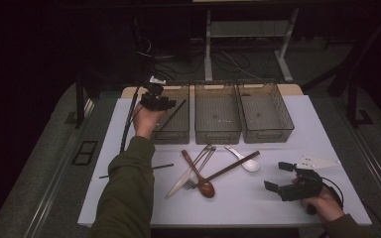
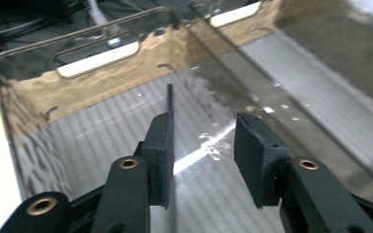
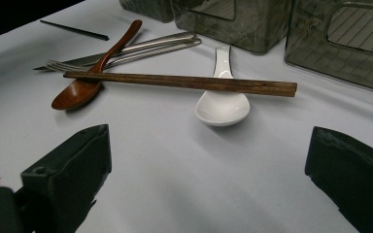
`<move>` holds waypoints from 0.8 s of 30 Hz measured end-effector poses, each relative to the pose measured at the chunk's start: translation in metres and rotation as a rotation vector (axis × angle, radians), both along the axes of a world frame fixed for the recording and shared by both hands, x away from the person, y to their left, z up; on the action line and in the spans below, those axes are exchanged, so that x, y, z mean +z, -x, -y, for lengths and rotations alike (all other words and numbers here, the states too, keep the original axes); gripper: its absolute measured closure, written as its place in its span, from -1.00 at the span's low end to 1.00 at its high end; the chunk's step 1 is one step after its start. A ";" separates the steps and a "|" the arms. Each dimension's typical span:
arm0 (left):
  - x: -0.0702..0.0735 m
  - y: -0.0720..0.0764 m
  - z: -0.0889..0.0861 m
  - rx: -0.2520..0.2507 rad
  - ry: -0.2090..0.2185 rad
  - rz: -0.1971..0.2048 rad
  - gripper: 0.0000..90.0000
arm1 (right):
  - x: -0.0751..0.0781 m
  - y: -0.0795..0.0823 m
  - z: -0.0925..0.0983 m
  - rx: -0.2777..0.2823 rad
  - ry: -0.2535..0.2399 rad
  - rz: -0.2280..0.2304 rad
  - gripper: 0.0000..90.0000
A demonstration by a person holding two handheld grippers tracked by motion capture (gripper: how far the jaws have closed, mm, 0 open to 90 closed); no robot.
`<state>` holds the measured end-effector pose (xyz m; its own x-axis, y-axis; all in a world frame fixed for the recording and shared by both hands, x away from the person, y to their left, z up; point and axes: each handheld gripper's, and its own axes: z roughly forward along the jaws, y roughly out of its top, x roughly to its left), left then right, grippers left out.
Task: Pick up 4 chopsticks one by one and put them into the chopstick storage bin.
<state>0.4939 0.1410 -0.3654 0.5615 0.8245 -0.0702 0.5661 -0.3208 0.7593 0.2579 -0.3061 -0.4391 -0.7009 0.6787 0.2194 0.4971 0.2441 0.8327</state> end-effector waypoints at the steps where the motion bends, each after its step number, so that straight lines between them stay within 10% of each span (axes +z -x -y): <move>1: 0.001 0.002 0.000 -0.004 0.008 0.002 0.25 | 0.000 0.000 0.000 0.000 0.000 0.000 -0.94; 15: 0.015 0.055 -0.008 -0.153 0.106 0.039 0.00 | 0.000 0.000 0.000 -0.006 -0.001 -0.002 -0.94; 24: 0.018 0.099 -0.018 -0.238 0.092 0.082 -0.04 | 0.000 0.000 -0.001 -0.005 0.005 0.000 -0.94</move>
<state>0.3948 0.1594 -0.3477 0.7456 0.6610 -0.0849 0.4182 -0.3648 0.8319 0.2575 -0.3053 -0.4393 -0.6973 0.6835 0.2160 0.4986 0.2460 0.8312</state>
